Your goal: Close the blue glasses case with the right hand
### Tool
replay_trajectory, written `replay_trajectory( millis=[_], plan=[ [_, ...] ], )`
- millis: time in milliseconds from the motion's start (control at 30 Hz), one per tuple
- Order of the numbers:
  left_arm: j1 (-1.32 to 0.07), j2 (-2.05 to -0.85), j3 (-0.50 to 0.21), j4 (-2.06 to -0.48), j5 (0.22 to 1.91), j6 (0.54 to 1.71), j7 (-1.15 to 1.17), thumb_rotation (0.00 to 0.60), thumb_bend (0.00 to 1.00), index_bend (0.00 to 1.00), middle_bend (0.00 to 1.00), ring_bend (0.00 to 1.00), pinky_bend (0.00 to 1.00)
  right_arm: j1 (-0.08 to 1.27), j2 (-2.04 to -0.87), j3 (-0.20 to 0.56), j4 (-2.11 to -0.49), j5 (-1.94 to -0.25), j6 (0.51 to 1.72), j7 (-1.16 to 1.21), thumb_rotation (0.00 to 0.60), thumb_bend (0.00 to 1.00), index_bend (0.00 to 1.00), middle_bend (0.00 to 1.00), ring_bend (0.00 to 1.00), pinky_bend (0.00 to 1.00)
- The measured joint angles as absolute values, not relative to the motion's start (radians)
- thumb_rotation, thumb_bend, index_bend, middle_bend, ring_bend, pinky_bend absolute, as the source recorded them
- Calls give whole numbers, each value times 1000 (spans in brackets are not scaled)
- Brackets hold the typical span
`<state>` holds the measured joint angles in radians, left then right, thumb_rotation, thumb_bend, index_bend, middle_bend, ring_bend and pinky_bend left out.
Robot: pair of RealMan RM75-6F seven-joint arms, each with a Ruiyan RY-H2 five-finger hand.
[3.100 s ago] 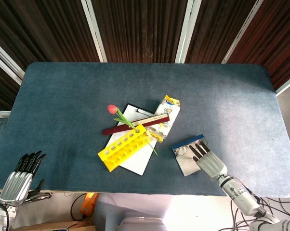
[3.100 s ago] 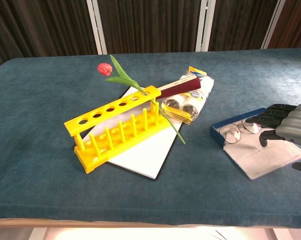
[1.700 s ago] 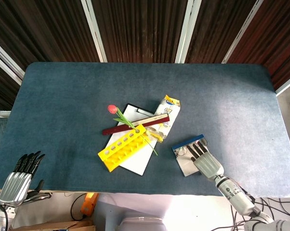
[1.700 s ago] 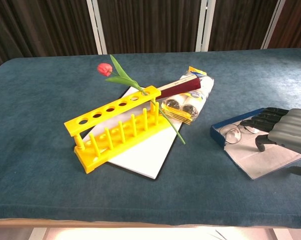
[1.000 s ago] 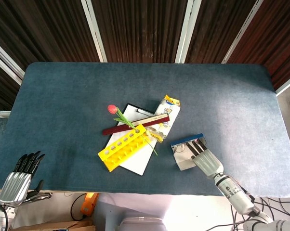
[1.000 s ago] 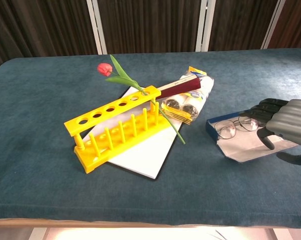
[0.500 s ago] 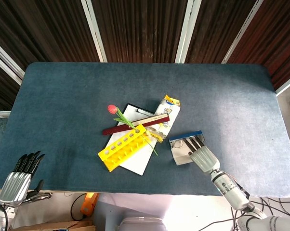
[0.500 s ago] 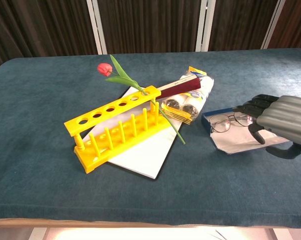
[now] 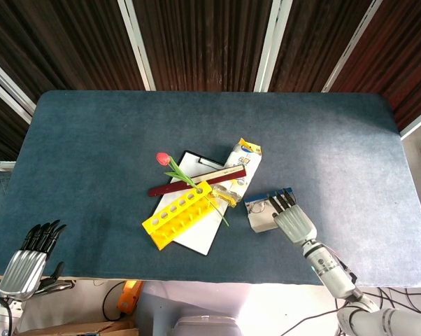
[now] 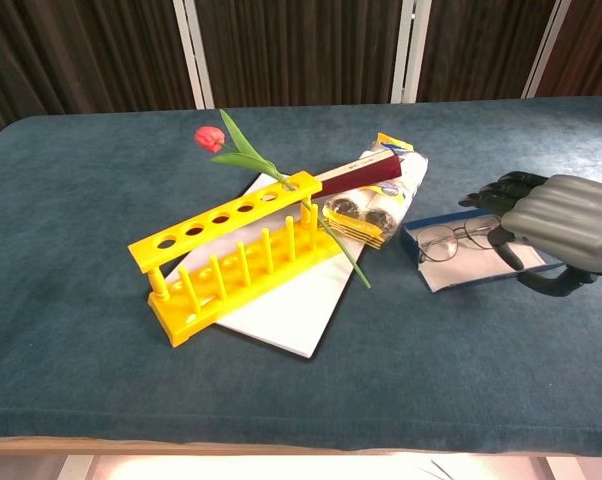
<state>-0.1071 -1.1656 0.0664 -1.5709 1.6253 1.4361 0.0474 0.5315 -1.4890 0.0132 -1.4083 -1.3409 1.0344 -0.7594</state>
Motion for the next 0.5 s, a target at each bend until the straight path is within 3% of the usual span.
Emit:
replay_trajectory(
  millis=[267, 400, 500],
  plan=[
    [-107, -1164, 66, -1570, 1625, 1437, 42, 600, 387, 0, 0, 0, 58, 539, -1512, 25, -1377, -1331, 1038, -765, 600, 572, 740, 172, 0, 36],
    [-107, -1164, 66, -1569, 1627, 1439, 39, 600, 386, 0, 0, 0, 58, 539, -1512, 25, -1377, -1329, 1037, -765, 600, 715, 754, 174, 0, 36],
    [-107, -1164, 67, -1567, 1630, 1441, 37, 600, 387, 0, 0, 0, 58, 538, -1503, 29, -1388, -1329, 1045, -754, 600, 736, 755, 175, 0, 36]
  ],
)
